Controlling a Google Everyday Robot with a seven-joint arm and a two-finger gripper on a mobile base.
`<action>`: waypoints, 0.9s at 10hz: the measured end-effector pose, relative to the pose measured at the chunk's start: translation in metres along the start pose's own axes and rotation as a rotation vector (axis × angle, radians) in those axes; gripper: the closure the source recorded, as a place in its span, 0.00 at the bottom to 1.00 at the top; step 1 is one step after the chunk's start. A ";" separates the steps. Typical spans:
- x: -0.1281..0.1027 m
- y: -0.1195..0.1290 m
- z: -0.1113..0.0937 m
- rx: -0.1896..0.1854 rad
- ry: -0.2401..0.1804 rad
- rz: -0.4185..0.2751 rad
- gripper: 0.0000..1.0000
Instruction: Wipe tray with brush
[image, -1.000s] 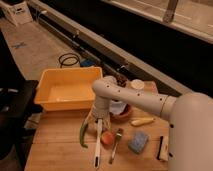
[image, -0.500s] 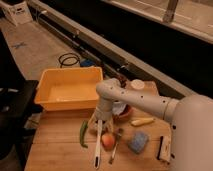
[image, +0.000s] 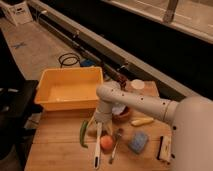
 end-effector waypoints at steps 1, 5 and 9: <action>-0.005 -0.003 0.004 0.000 -0.012 -0.005 0.20; -0.031 0.000 0.018 -0.010 -0.056 -0.001 0.20; -0.039 0.002 0.024 0.000 -0.071 0.012 0.42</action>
